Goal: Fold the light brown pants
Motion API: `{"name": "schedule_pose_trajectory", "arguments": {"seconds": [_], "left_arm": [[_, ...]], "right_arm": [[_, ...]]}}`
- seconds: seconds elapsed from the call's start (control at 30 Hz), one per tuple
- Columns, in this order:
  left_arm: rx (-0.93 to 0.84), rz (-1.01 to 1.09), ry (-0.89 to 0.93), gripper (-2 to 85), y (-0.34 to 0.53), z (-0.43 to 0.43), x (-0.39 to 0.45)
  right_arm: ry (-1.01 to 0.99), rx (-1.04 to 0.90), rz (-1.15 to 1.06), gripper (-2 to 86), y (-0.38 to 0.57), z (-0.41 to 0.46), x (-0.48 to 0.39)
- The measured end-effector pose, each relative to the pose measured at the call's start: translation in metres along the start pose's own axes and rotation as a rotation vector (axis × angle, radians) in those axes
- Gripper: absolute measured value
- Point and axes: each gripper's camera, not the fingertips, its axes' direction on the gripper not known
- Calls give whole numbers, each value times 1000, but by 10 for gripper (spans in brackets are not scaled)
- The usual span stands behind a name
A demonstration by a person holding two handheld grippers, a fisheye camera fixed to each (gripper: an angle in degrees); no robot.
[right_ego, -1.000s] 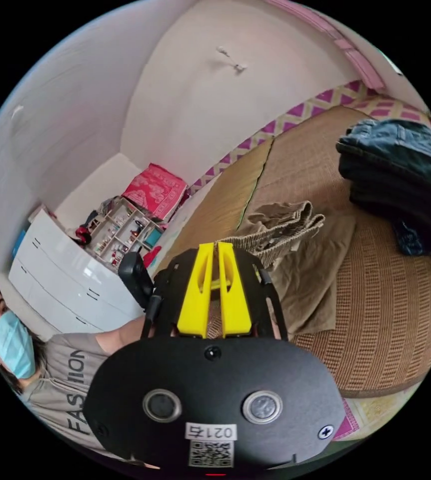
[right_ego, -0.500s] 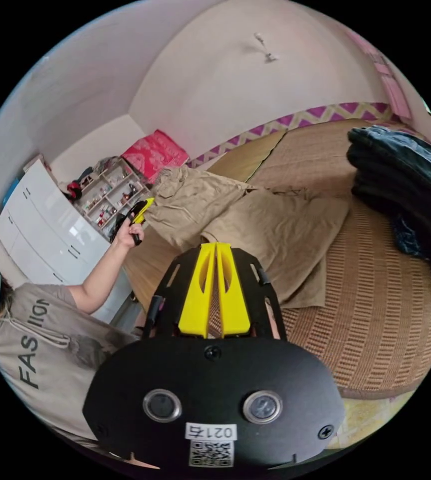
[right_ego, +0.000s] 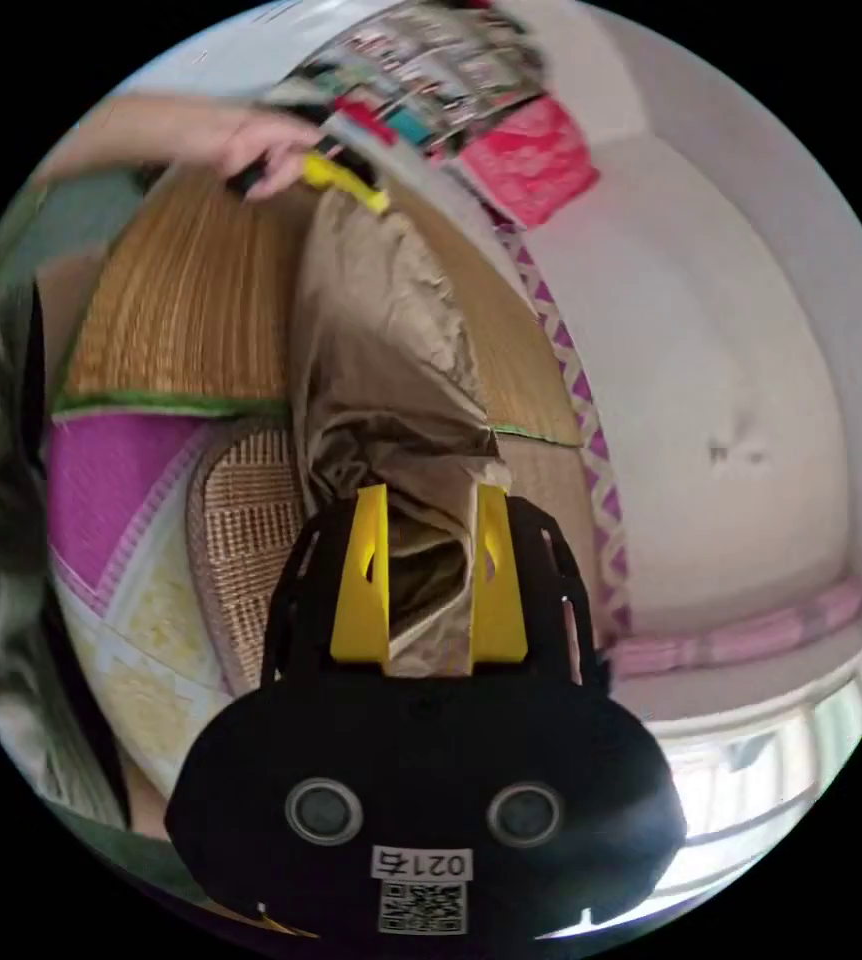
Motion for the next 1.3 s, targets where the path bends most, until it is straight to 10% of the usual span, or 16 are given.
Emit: {"name": "schedule_pose_trajectory", "arguments": {"seconds": [0.3, 0.57, 0.8, 1.03, 1.3], "left_arm": [[67, 41, -2, 3, 11, -56, -28], [223, 28, -101, 3, -18, -172, -80], [294, -71, -162, 8, -10, -244, -161], [270, -92, -122, 30, 21, -253, -210], [266, -40, -133, 78, 58, -267, -208]], "right_arm": [[-90, -19, 231, -7, -23, 8, 59], [-291, 155, 1072, -10, 260, -26, 293], [-362, 35, 1445, -9, 509, 21, 287], [-967, 122, 1886, 6, 706, 134, 208], [-479, 193, 1566, 84, 589, 58, 211]]}}
